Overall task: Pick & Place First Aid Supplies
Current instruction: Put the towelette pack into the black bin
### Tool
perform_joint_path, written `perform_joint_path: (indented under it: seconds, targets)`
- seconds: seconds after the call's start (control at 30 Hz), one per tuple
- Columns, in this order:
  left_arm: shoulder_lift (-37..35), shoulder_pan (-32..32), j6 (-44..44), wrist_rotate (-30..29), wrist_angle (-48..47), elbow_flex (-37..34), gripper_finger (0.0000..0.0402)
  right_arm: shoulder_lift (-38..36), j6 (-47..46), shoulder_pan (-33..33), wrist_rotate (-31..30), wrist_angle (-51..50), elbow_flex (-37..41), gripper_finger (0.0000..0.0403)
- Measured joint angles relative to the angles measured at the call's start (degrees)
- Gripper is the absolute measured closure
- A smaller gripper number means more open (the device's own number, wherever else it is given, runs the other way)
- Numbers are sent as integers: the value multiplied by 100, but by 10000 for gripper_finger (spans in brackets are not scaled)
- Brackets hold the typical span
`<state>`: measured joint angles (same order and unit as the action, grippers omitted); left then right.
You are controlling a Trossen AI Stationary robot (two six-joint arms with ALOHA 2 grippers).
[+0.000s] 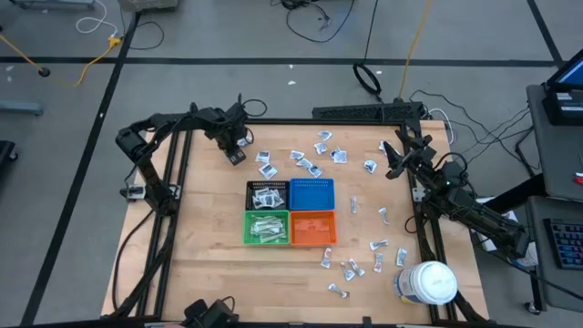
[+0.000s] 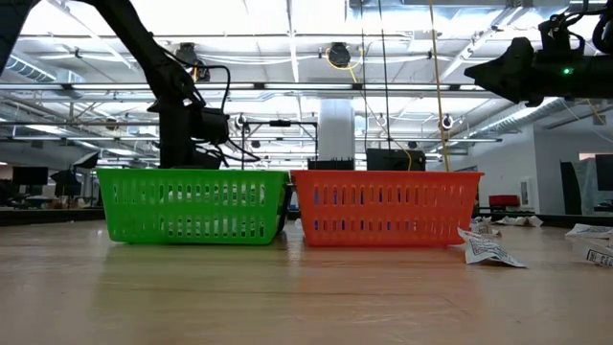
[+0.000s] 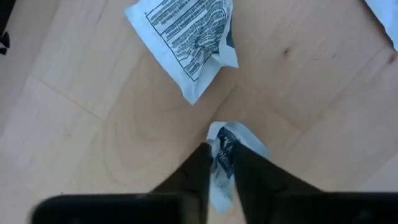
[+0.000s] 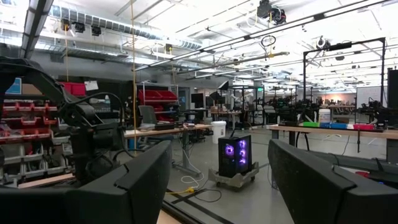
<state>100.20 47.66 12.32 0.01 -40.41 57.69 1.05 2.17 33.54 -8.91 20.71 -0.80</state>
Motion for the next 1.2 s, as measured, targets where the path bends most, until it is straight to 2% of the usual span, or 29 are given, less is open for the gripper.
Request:
perform_joint_path:
  seconds: [0.07,0.13,0.27,0.4,0.57,0.87,1.0,1.2]
  targets:
    - [0,0,-42,0,1,2,374,-2,0,0,0,0,-2,140]
    - [0,0,-82,0,1,3,390,1,0,0,0,0,-2,140]
    - [-75,38,-223,18,-87,4,386,0,0,0,0,-1,-2,140]
    - [-305,113,-237,12,-605,148,395,-2,0,-2,0,0,-2,140]
    - [-701,120,-251,-4,-1222,440,390,-2,0,0,0,0,0,140]
    - [-1449,-90,-774,-11,-1937,846,391,0,0,0,0,0,-1,140]
    - [-1539,-524,-952,-24,-2172,934,396,-1,0,0,0,0,-1,140]
    - [-1445,-1938,-957,-1,-2260,1164,396,1,0,0,0,-2,-2,140]
